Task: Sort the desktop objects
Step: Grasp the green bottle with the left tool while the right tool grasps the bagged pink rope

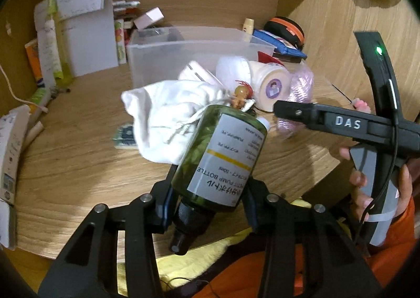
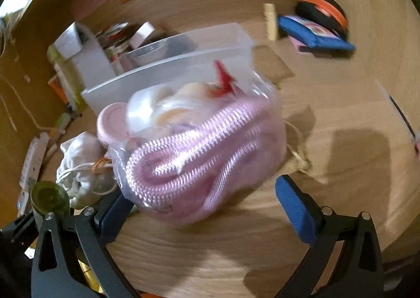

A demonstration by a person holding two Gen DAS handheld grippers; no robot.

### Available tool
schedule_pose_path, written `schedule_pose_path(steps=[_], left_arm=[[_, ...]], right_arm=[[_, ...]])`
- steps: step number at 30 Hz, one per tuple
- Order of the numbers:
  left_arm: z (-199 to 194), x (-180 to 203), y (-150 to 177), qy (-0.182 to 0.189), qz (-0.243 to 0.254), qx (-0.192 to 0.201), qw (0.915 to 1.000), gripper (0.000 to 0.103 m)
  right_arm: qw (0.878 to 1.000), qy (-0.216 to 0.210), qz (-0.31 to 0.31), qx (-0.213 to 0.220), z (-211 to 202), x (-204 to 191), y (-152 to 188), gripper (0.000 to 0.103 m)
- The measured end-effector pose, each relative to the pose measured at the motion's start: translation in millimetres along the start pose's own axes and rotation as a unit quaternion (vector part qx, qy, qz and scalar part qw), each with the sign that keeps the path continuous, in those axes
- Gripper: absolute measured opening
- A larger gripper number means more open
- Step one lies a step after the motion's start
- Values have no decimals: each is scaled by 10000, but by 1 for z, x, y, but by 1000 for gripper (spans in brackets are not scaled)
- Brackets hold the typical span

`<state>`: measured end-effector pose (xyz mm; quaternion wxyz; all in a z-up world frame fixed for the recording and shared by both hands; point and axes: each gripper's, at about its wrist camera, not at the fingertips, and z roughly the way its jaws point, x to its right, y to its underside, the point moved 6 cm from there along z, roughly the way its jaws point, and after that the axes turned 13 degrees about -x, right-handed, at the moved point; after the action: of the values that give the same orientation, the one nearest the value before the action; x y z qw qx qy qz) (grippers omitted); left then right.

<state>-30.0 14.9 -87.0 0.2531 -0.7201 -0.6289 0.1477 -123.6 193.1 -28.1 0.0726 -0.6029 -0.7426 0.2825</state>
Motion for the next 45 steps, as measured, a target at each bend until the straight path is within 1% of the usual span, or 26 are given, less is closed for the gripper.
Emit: schedule_pose_path(steps=[2,3,6,8,10,12,15,17,19,21,23,24,25,26,27,32,34,38,45], left_arm=[[6,3,-2,121,-19,-90,9999,43],[8,5,-3,152,-22,-125,9998,43],[14,12,-8,203,2,-151,9997,43],[17,18,-11,267,24,-165,9995,43],[20,22,-14,268,52,-176,9995,43],[22,26,-17,301,64,-199,9993,46],[24,31,-21,395,65,-224,9989,52],[25,33,-24,408,57,-213,9989,52],[26,34,-26,413,40,-202,9989,53],[27,34,-28,443,15,-197,9988,52],[29,36,-28,420,23,-205,9989,51],[29,37,-28,391,39,-201,9990,48],[28,37,-27,355,65,-181,9992,46],[27,37,-27,331,88,-176,9993,43],[26,37,-27,311,108,-171,9993,43],[12,33,-27,354,134,-215,9991,41],[3,33,-27,363,167,-142,9991,41],[-18,35,-32,154,262,150,9994,41],[-44,26,-50,142,132,583,9981,41]], right_arm=[[9999,-86,134,33,-4,10,3,99],[9998,-125,173,54,-7,15,5,96],[9996,6,179,201,-14,24,7,91],[9991,197,123,363,-19,27,5,81],[9983,360,7,462,-23,28,2,62],[9963,618,-181,563,-25,27,1,57],[9935,901,-246,658,-24,31,-2,57],[9922,1044,-226,648,-21,34,-4,58],[9911,1145,-190,655,-16,36,-9,68],[9902,1219,-232,637,-11,35,-14,72],[9895,1246,-275,675,-8,36,-16,71],[9893,1251,-298,689,-6,36,-17,69],[9897,1212,-315,692,-5,37,-17,53],[9907,1136,-339,668,-4,37,-18,45],[9916,1072,-342,632,-4,38,-18,42],[9918,995,-304,738,-15,44,-18,33],[9920,925,-262,821,-23,47,-19,24],[9921,697,-298,1003,-38,46,-23,23],[9904,603,-346,1196,-57,44,-29,23]])
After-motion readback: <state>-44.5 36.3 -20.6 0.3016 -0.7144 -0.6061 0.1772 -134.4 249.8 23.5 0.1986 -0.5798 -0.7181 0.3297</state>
